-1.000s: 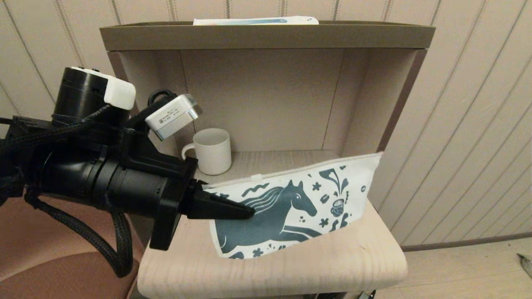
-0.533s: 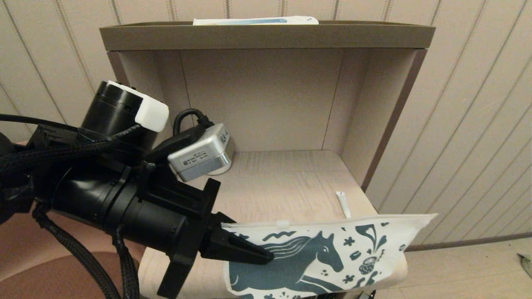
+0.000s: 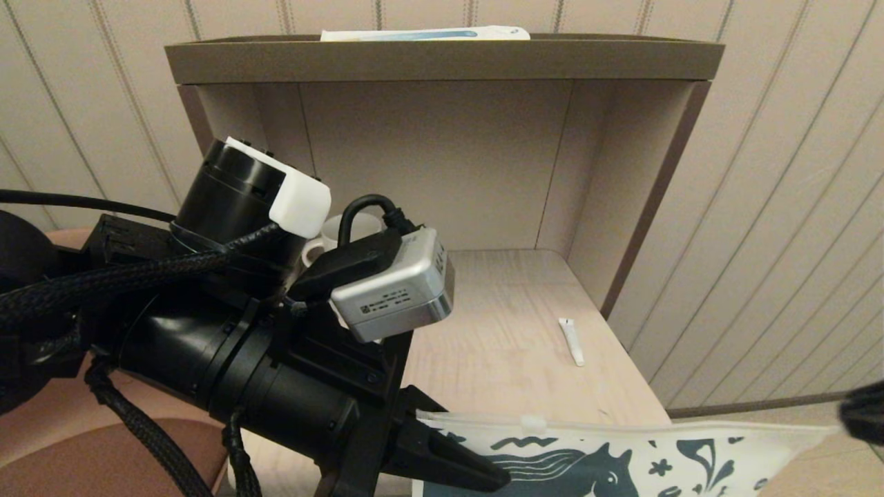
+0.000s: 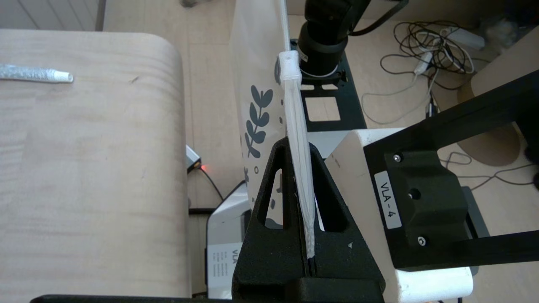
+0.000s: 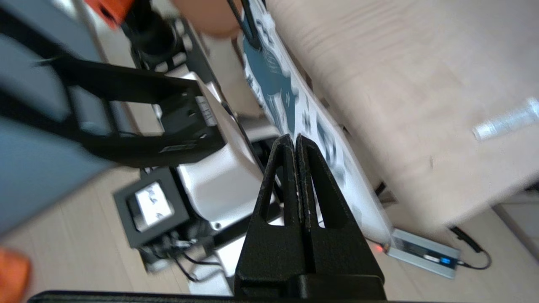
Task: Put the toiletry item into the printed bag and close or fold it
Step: Open the storage bag
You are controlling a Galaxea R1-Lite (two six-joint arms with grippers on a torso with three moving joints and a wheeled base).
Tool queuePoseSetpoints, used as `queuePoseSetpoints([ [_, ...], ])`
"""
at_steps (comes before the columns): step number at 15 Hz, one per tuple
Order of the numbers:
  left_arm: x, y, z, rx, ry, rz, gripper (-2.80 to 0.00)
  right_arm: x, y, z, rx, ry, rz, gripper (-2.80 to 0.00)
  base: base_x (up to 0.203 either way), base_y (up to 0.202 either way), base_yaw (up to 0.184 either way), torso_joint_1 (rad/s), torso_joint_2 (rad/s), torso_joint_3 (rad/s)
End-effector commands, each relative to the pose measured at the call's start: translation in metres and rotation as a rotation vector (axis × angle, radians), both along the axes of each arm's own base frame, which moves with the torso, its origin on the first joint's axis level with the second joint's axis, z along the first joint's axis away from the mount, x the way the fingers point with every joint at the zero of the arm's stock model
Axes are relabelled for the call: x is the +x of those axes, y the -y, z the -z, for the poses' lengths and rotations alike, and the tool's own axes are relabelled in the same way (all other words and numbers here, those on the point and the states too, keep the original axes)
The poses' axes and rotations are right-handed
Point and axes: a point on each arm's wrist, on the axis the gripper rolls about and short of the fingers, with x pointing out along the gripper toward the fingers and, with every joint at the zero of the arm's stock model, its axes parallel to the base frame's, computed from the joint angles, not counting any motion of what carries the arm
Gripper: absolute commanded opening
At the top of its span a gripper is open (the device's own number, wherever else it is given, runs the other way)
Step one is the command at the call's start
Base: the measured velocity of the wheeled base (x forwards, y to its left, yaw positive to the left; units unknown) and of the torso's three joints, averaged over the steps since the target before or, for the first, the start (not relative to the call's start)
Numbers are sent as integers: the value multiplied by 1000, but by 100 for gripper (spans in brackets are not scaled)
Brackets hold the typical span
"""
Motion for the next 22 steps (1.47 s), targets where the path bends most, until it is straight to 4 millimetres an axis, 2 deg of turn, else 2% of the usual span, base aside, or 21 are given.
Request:
queuePoseSetpoints([
  [1,0,1,2,4,-6,7,-280,29,-30,11,-84,-50,-34,-280,0,0,0,0,0,0],
  [2,-1,0,3,7,-8,7,-280,33,-34,10,-87,-35,-53,-280,0,0,0,0,0,0],
  [3,-1,-1,3,6,-8,8,-280,35,-37,8,-92,-15,-69,0,0,0,0,0,0,0],
  [8,-6,2,7,18,-19,27,-280,42,-44,9,-171,68,-240,0,0,0,0,0,0,0],
  [12,-7,2,6,15,-15,30,-280,52,-58,11,-75,65,-376,0,0,0,0,0,0,0],
  [17,-6,3,7,6,-9,27,-280,70,-76,20,-52,93,-389,0,0,0,0,0,0,0],
  [22,-7,2,9,12,-13,27,-280,76,-82,32,-24,86,-418,0,0,0,0,0,0,0],
])
